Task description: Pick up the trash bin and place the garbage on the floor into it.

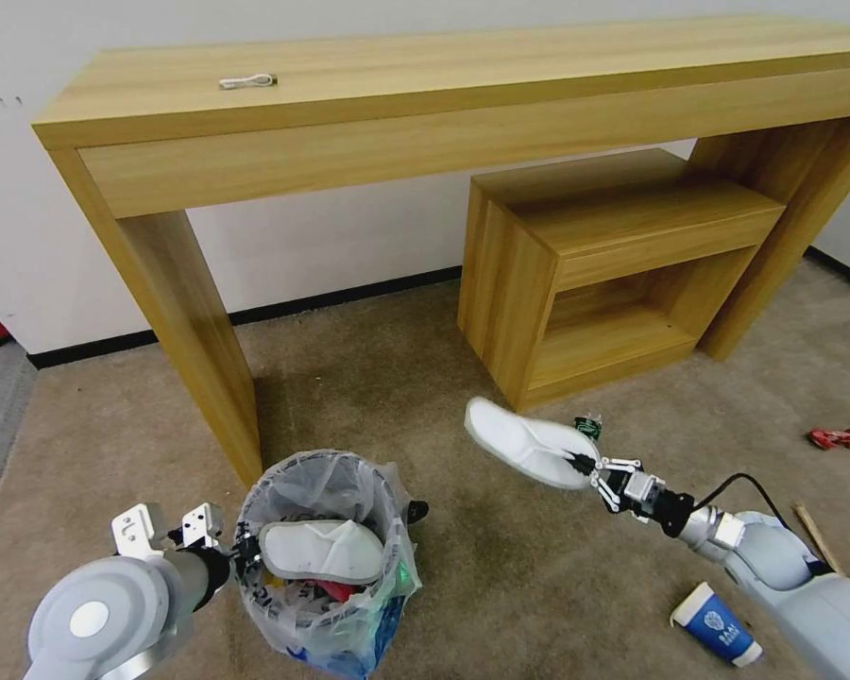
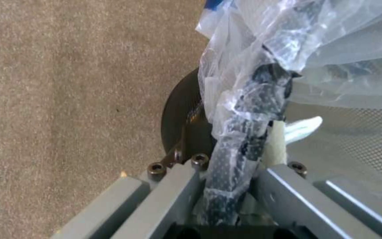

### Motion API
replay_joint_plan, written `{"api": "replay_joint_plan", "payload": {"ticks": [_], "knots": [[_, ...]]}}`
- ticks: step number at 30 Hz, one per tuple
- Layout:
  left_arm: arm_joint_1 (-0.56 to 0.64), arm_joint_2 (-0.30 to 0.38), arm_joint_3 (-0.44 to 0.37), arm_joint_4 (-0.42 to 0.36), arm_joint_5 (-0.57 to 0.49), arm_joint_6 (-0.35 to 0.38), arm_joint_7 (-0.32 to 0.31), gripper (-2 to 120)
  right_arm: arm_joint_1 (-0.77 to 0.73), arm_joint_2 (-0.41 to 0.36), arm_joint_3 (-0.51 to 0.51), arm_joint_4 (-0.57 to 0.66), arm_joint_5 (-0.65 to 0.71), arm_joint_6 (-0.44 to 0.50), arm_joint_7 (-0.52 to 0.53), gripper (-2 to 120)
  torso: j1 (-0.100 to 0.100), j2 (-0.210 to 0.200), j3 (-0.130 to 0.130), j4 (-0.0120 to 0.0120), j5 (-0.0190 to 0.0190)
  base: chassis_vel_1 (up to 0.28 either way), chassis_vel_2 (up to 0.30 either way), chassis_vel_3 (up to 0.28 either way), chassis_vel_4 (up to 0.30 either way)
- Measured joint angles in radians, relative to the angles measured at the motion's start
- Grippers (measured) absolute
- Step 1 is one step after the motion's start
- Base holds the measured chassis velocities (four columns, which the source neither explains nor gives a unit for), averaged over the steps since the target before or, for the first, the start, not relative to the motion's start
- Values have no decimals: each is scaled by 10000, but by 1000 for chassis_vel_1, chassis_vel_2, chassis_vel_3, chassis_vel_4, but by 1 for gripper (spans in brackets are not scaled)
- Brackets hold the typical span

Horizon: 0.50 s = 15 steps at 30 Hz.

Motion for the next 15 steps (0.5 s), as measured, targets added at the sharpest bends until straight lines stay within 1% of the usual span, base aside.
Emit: {"api": "replay_joint_plan", "payload": {"ticks": [1, 2, 3, 6, 7, 9, 10, 13, 15], "knots": [[-6, -15, 12, 0, 10, 1, -1, 0, -43, -42, 20, 182, 58, -46, 68, 0, 0, 0, 0, -1, 0, 0, 0, 0, 0], [-22, -45, 58, 0, 39, 2, -2, 0, -119, -127, 27, 682, 215, -125, 296, 0, 0, 0, 1, -1, 0, 0, 0, 0, 0], [-22, -45, 58, 0, 39, 2, -2, 0, -119, -127, 27, 682, 215, -125, 296, 0, 0, 0, 1, -1, 0, 0, 0, 0, 0], [-65, -140, 163, 19, 107, 8, -1, 0, -217, -276, -74, 1781, 549, -402, 826, 0, 0, 0, 0, 0, 0, 0, 0, 0, 0], [-65, -140, 163, 19, 107, 8, -1, 0, -217, -276, -74, 1781, 549, -402, 826, 0, 0, 0, 0, 0, 0, 0, 0, 0, 0], [-84, -216, 237, 54, 163, 16, -1, 0, -229, -401, -270, 2735, 882, -662, 1181, 0, 0, 0, 0, 1, -3, 0, 0, 0, 0], [-84, -216, 237, 54, 163, 16, -1, 0, -229, -401, -270, 2735, 882, -662, 1181, 0, 0, 0, 0, 1, -3, 0, 0, 0, 0], [-99, -282, 285, 92, 193, 23, 0, 0, 21, -437, -649, 3390, 1115, -818, 1445, 0, -1, 0, 0, 0, 0, 0, 0, 0, 0], [-100, -297, 286, 101, 194, 25, 0, 0, 96, -434, -774, 3500, 1178, -831, 1520, 0, 0, 0, 0, 0, -1, 0, 0, 0, 0]]}}
